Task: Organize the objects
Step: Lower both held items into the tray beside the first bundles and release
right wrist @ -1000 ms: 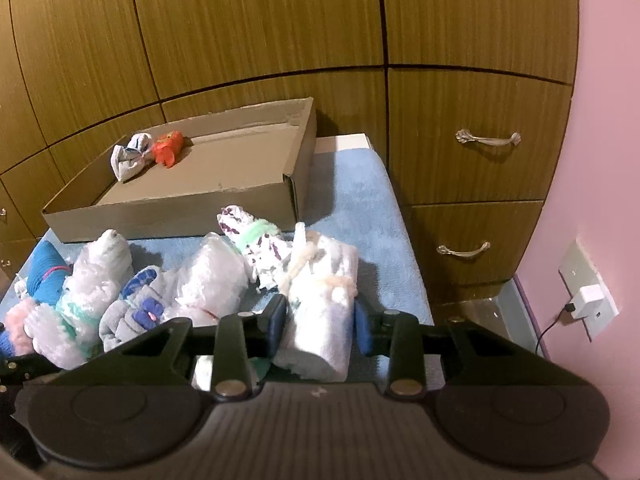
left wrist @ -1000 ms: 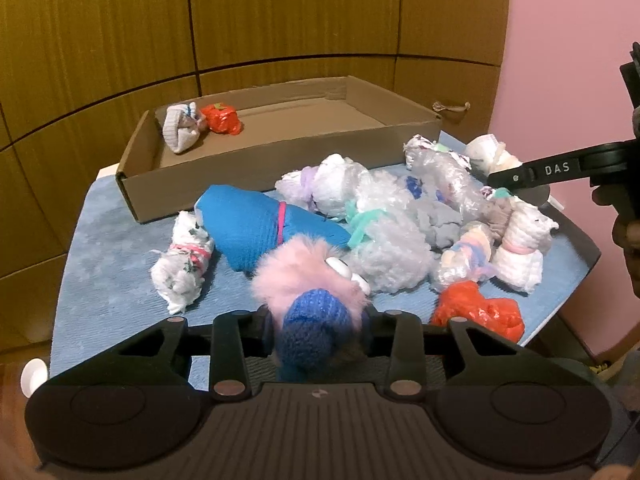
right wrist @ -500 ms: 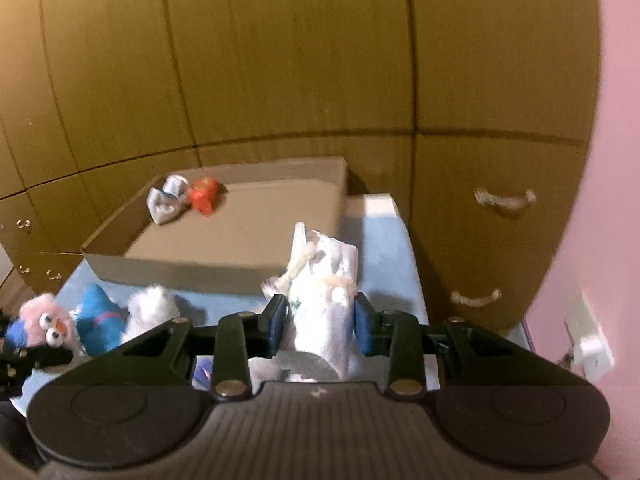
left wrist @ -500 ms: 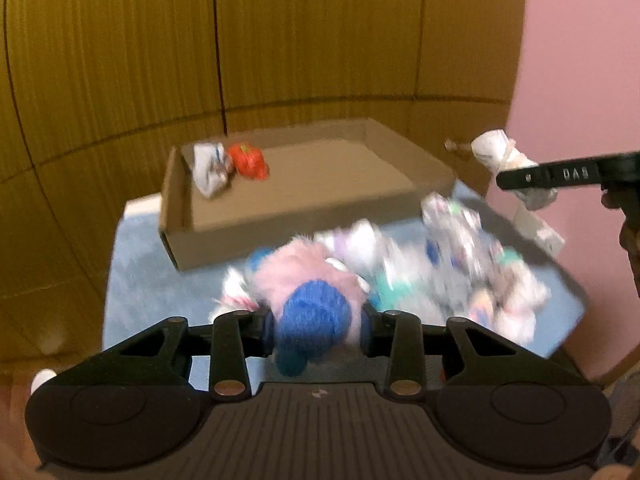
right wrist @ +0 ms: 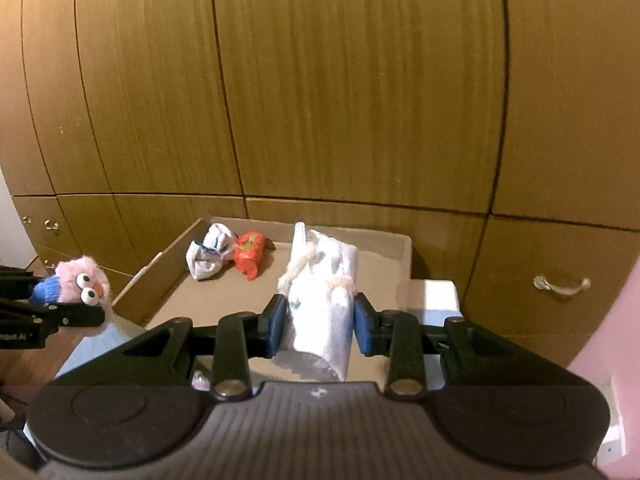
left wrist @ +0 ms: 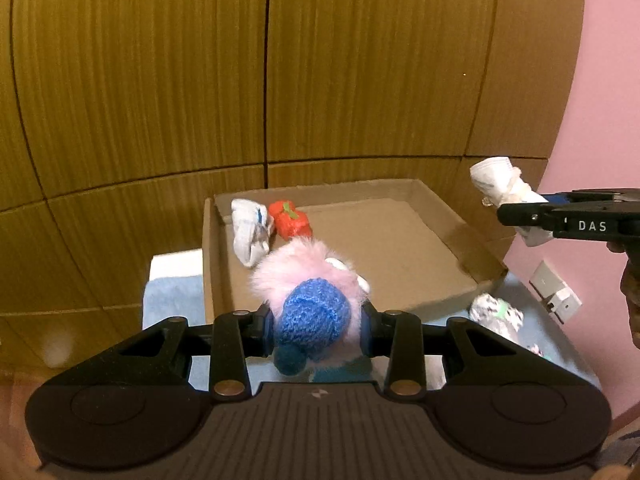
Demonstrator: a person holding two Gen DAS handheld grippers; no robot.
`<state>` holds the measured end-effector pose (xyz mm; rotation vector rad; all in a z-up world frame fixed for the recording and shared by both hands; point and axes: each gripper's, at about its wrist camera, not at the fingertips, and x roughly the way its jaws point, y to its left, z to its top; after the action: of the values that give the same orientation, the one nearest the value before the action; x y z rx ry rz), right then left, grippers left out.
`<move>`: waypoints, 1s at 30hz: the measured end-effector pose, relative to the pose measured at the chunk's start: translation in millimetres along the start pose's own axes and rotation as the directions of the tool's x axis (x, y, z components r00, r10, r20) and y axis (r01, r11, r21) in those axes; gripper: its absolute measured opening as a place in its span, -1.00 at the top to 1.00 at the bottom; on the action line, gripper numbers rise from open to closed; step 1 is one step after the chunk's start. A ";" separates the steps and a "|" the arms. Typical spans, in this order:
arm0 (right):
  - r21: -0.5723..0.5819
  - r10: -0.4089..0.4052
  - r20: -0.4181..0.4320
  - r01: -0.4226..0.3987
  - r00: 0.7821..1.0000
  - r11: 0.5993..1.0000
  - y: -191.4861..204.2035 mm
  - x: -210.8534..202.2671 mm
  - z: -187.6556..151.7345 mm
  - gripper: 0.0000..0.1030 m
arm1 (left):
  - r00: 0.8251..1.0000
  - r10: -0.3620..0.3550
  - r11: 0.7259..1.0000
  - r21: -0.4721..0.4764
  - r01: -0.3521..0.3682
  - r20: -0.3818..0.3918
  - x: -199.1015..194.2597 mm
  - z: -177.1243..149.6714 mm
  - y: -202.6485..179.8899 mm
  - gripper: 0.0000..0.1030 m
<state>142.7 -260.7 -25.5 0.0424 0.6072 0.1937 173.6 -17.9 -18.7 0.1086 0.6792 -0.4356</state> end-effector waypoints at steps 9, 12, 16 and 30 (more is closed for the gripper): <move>-0.018 0.062 -0.082 -0.063 0.995 0.998 0.5 74.8 37.0 0.37 | 0.999 -0.010 0.999 0.051 0.012 -0.035 89.7 60.3 -8.1 0.12; -0.011 0.066 -0.130 -0.068 0.989 0.998 -5.6 105.2 43.7 0.37 | 0.998 -0.021 0.995 0.093 0.027 -0.066 131.6 72.0 -13.9 0.12; -0.003 0.071 -0.193 -0.073 0.979 0.997 -13.7 143.4 47.8 0.37 | 0.992 -0.044 0.991 0.123 0.059 -0.118 180.9 78.4 -15.4 0.12; -0.002 0.095 -0.296 -0.100 0.950 0.995 -5.9 223.6 41.5 0.36 | 0.991 0.001 0.962 0.269 0.036 -0.137 214.1 64.6 -4.0 0.04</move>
<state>347.1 -222.6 -117.9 0.0271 0.9033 0.3045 357.8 -112.7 -103.0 0.3951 0.7524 -0.5403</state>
